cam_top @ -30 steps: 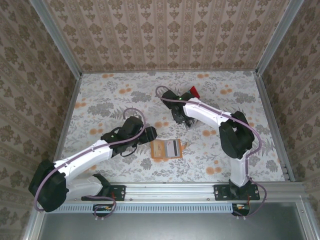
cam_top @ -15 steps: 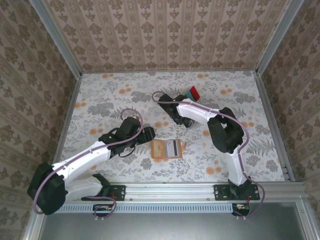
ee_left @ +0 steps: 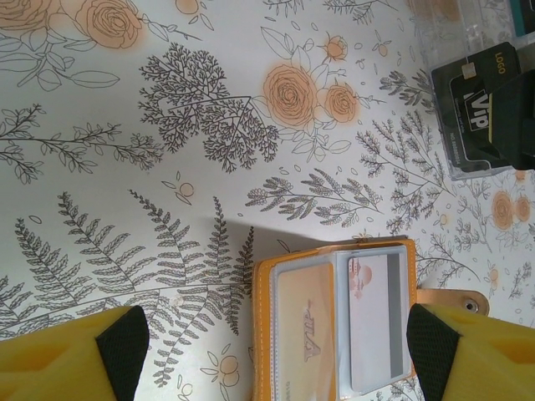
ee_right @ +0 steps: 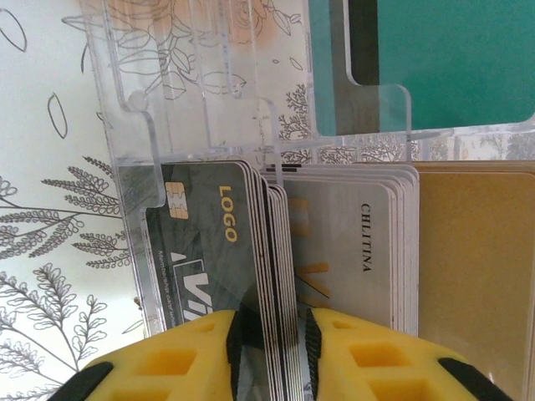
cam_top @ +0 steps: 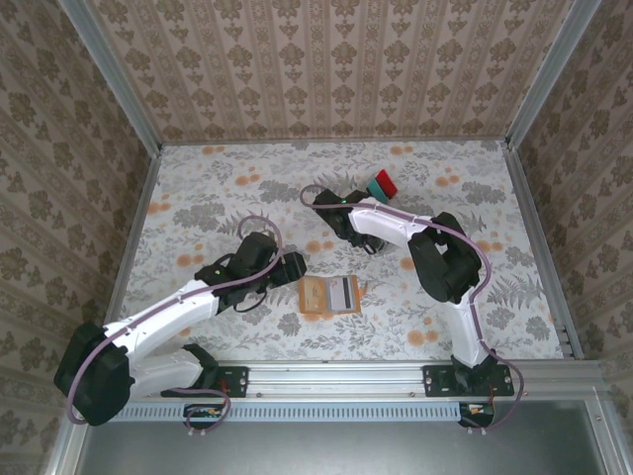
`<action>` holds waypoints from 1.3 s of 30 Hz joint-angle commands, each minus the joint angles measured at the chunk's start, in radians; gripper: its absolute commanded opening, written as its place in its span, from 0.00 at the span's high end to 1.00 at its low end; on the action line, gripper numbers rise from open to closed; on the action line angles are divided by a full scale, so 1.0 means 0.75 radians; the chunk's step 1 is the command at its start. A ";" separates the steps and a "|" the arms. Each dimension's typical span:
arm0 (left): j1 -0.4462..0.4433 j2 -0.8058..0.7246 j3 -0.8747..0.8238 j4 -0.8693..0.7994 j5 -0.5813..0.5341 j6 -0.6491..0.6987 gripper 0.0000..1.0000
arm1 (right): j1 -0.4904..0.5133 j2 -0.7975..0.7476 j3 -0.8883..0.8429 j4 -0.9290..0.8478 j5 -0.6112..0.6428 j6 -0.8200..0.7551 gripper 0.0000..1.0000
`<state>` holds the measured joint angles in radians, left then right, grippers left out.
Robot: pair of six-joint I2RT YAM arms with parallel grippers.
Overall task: Put the credit cards into the card holder
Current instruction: Pick up the credit card from the storage box.
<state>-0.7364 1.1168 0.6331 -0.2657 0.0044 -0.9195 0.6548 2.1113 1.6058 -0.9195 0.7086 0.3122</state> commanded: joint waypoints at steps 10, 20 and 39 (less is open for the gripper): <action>0.022 -0.009 -0.030 0.001 0.035 -0.022 0.16 | -0.020 -0.063 -0.028 -0.004 0.076 -0.037 0.81; 0.023 0.008 -0.021 0.010 0.045 -0.022 0.16 | -0.026 -0.100 -0.032 -0.009 0.061 -0.042 0.89; 0.025 0.032 -0.013 0.015 0.054 -0.026 0.16 | -0.040 -0.093 -0.060 0.022 -0.249 -0.002 0.91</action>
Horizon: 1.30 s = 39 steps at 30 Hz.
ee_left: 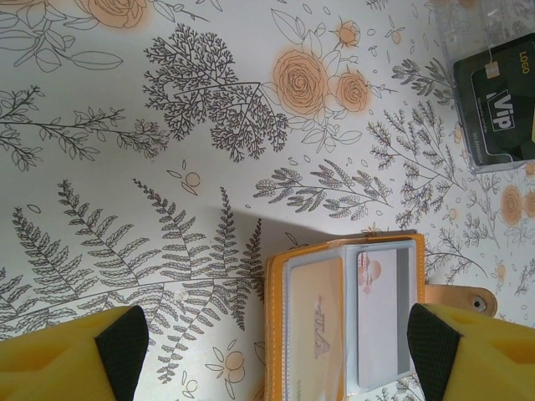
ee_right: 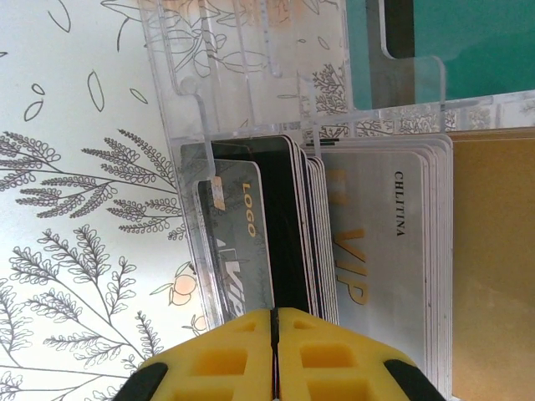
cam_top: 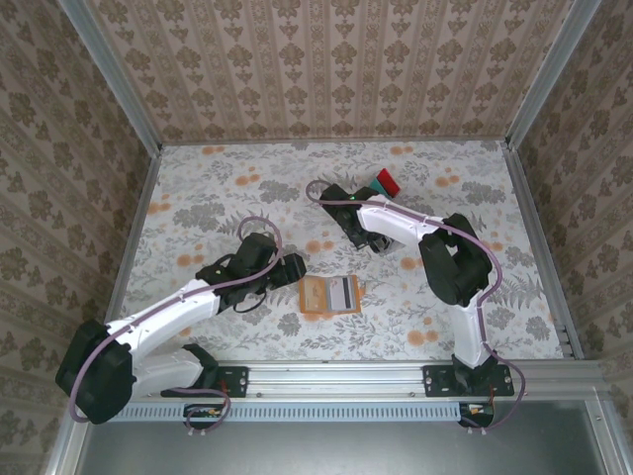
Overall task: Put the credit cards into the card holder
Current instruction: Pick up the credit card from the storage box.
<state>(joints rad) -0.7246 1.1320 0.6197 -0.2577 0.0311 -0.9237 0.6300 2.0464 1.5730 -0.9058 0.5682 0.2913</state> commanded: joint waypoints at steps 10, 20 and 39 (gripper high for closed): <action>0.009 0.031 0.002 0.008 0.018 -0.024 0.16 | -0.042 -0.010 -0.023 0.027 -0.201 0.030 0.86; 0.009 0.050 0.006 0.007 0.028 -0.022 0.16 | -0.053 -0.024 -0.042 0.058 -0.286 0.029 0.84; 0.009 0.053 0.002 0.004 0.028 -0.024 0.16 | -0.079 -0.050 -0.011 0.028 -0.344 0.006 0.94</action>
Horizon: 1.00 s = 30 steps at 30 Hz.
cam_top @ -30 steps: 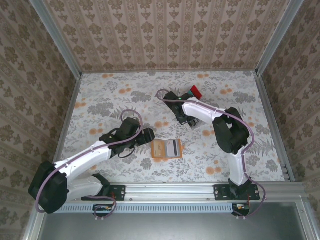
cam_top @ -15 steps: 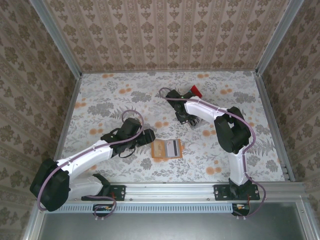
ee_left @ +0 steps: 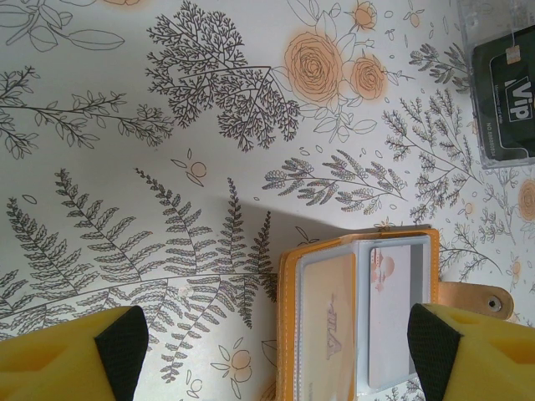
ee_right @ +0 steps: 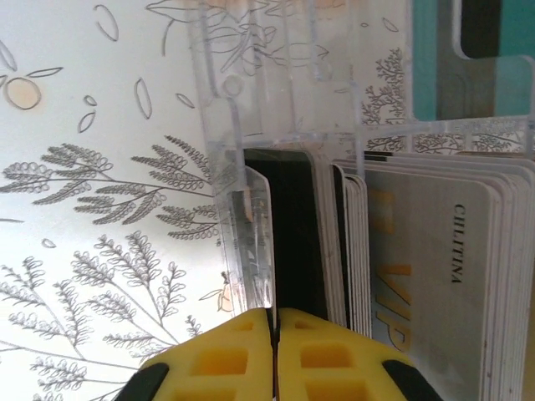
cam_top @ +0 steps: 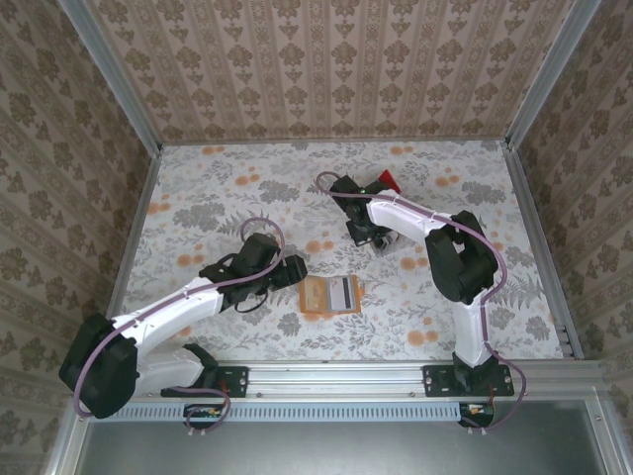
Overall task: Put the credit cards into the card holder
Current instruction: Pick up the credit card from the storage box.
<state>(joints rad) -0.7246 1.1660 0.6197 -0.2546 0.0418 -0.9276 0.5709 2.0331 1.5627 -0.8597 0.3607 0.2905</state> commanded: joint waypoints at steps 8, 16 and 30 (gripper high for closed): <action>0.009 0.004 -0.002 -0.004 0.013 -0.016 0.15 | -0.009 -0.143 0.001 -0.068 -0.126 0.042 0.94; 0.009 0.000 0.000 -0.018 0.016 -0.011 0.15 | -0.017 -0.214 -0.013 -0.079 -0.159 0.075 0.94; 0.023 -0.015 -0.050 -0.035 0.088 0.019 0.24 | -0.015 -0.685 -0.472 0.265 -0.563 0.487 0.98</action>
<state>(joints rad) -0.7151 1.1656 0.6041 -0.2623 0.0689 -0.9234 0.5606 1.5795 1.2942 -0.7597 0.0566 0.5125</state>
